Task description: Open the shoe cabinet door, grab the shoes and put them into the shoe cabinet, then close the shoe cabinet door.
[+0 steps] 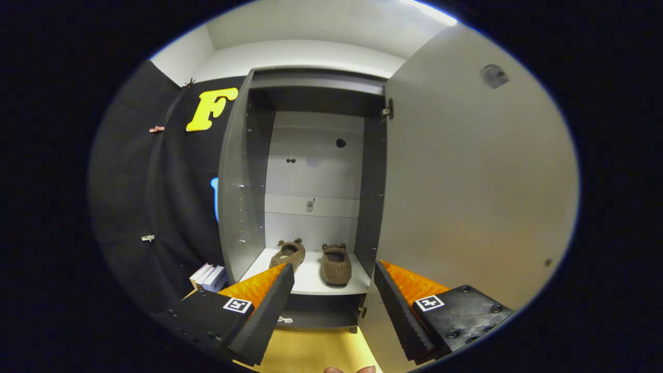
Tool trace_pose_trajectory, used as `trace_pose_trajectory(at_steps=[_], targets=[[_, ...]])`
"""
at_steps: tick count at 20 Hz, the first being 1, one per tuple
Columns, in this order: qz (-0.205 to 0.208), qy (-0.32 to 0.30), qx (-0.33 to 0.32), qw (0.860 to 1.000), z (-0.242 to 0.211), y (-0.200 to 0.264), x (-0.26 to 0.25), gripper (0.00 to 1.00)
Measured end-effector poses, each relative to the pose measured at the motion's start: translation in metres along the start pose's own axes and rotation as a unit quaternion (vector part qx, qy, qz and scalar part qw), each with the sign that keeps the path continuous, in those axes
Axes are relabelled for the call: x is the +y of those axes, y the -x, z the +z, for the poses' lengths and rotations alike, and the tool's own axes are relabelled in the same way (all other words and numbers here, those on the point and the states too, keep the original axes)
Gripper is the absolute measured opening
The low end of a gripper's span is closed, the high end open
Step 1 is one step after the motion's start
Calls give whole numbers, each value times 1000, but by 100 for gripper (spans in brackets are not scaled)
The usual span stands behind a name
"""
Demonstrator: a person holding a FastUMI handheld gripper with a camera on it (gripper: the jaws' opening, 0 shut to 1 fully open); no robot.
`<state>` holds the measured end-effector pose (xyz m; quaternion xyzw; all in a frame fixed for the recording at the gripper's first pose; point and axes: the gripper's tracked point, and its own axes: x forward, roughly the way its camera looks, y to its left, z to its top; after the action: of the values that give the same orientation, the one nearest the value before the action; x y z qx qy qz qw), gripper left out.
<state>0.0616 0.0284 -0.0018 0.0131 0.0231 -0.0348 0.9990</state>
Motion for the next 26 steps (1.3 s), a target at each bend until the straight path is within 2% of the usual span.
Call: trace_pose_trajectory(at_steps=[5,10,12,15,19,23,26], targets=[[25,3,-21,999,26,81,-37,98],[37,2,-18,999,32,137,-86,98],[31,-19,-13,999,32,155,-110,98],[-4,-18,-8,1000,26,169,-161,98],[-62,-28,0,998,22,170,-231,98],[-109,-44,9,993,9,134,-290,98],[-112,-49,27,992,-6,101,-306,98]])
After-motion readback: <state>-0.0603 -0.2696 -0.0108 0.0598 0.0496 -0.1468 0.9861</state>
